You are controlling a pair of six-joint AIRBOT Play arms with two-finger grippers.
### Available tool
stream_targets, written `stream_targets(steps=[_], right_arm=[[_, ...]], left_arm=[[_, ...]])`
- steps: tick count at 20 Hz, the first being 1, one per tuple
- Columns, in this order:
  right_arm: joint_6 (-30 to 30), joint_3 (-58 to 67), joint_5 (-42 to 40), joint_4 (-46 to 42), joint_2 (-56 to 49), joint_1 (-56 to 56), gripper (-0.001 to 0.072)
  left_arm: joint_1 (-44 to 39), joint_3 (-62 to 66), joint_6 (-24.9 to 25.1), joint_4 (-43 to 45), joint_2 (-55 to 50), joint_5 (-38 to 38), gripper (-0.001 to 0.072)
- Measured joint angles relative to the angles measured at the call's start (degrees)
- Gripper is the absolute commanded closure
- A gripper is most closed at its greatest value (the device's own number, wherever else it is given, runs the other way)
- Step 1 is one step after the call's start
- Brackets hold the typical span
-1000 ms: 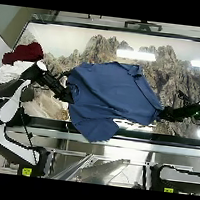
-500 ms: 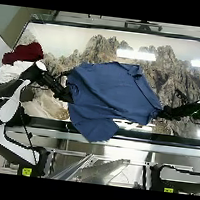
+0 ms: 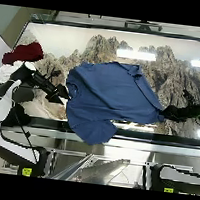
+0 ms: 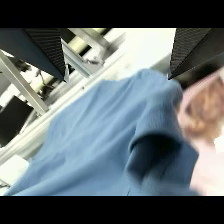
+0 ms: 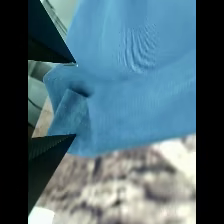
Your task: Fold the shirts.
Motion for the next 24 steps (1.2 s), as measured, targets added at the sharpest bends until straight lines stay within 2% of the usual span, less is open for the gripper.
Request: stream_targets(steps=[1,9,14,15,16,17,19,20,21,23,24], right_arm=[[0.00,0.09,-0.35,-0.79,0.00,-0.24,0.0048],[0.00,1.38,-4.28,-3.17,0.04,-1.81,0.0049],[0.28,2.78,-3.37,-3.17,-0.76,-3.93,0.0050],[0.28,2.84,-3.10,-3.06,-1.40,-3.93,0.0050],[0.39,2.95,-2.58,-2.67,-2.19,-3.78,0.0050],[0.42,3.10,-1.77,-2.16,-3.10,-3.45,0.0050],[0.39,3.17,0.20,-1.05,-5.05,-2.43,0.0053],[0.35,3.17,1.25,-0.70,-5.99,-1.79,0.0155],[0.17,3.15,2.01,-0.72,-6.73,-1.14,0.0336],[-0.55,2.99,3.50,-1.25,-7.85,0.02,0.0423],[-0.96,2.99,4.24,-1.66,-8.07,0.37,0.0626]], left_arm=[[0.37,-1.99,-0.55,-0.02,1.46,0.24,-0.0001],[0.72,-26.53,-3.58,-0.04,16.35,9.92,0.0016],[-4.57,-36.50,-3.15,-3.41,19.45,19.15,0.0018],[-6.25,-37.42,-2.91,-5.03,19.61,20.46,0.0065],[-7.85,-37.79,-2.67,-6.21,19.52,21.88,0.0244],[-9.38,-37.79,-2.38,-6.60,19.10,23.93,0.0332],[-11.50,-36.79,-1.86,-7.23,17.73,26.16,0.0396],[-12.24,-35.93,-1.62,-7.43,16.76,26.80,0.0593],[-12.68,-35.06,-1.40,-7.28,15.74,27.74,0.0689],[-13.29,-33.05,-0.50,-7.23,13.92,27.63,0.0688],[-13.44,-31.98,-0.33,-7.26,13.20,27.30,0.0688]])
